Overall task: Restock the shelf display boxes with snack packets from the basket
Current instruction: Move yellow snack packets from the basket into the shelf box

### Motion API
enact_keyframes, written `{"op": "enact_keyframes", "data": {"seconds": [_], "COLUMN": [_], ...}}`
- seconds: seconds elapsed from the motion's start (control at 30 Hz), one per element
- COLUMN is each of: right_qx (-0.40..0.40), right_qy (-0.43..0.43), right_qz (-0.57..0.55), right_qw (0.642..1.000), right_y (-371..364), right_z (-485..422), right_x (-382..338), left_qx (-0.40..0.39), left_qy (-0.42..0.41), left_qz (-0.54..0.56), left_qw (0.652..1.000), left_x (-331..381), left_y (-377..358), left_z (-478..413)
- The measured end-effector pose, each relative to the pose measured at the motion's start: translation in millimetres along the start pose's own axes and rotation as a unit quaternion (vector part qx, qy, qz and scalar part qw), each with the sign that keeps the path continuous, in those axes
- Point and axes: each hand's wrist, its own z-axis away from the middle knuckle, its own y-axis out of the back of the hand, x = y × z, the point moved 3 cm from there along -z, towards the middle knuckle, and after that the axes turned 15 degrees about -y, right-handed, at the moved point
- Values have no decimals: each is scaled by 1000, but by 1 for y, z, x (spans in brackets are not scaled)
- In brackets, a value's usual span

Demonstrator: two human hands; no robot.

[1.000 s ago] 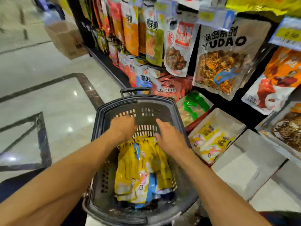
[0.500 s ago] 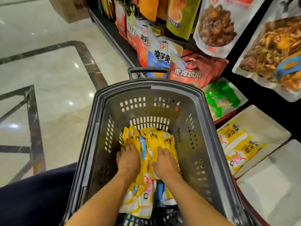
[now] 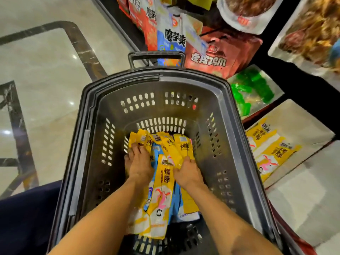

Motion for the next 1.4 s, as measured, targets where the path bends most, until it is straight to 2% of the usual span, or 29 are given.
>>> {"op": "enact_keyframes", "data": {"seconds": [0.07,0.17,0.27,0.43,0.6,0.73,0.9,1.1,1.27,1.4], "right_qx": [2,7,4,-56,-84,-71,-52,-41,-38,-19], "right_qy": [-11,-45,-69,-86,-115,-120,-133,-116,-61,-11], "right_qz": [-6,-41,-85,-190,-221,-238,-211,-230,-258,-310], "right_qw": [1000,998,994,976,965,961,967,965,963,950], "right_y": [1,9,21,22,11,1,-8,7,27,51], "right_z": [3,10,17,20,16,14,10,22,57,93], "right_x": [-2,-4,-5,5,21,27,33,32,26,17], "left_qx": [19,92,133,85,-50,-18,-54,-38,35,126], "left_qy": [-5,-11,-73,-51,-23,-27,32,96,109,43], "left_qz": [19,35,22,120,118,128,177,284,323,421], "left_qw": [1000,995,988,988,991,991,982,953,939,897], "left_x": [-2,-4,12,36,38,32,20,11,-5,-9], "left_y": [5,16,34,26,-33,-53,-48,-28,14,61], "left_z": [3,9,16,23,38,49,36,38,68,94]}}
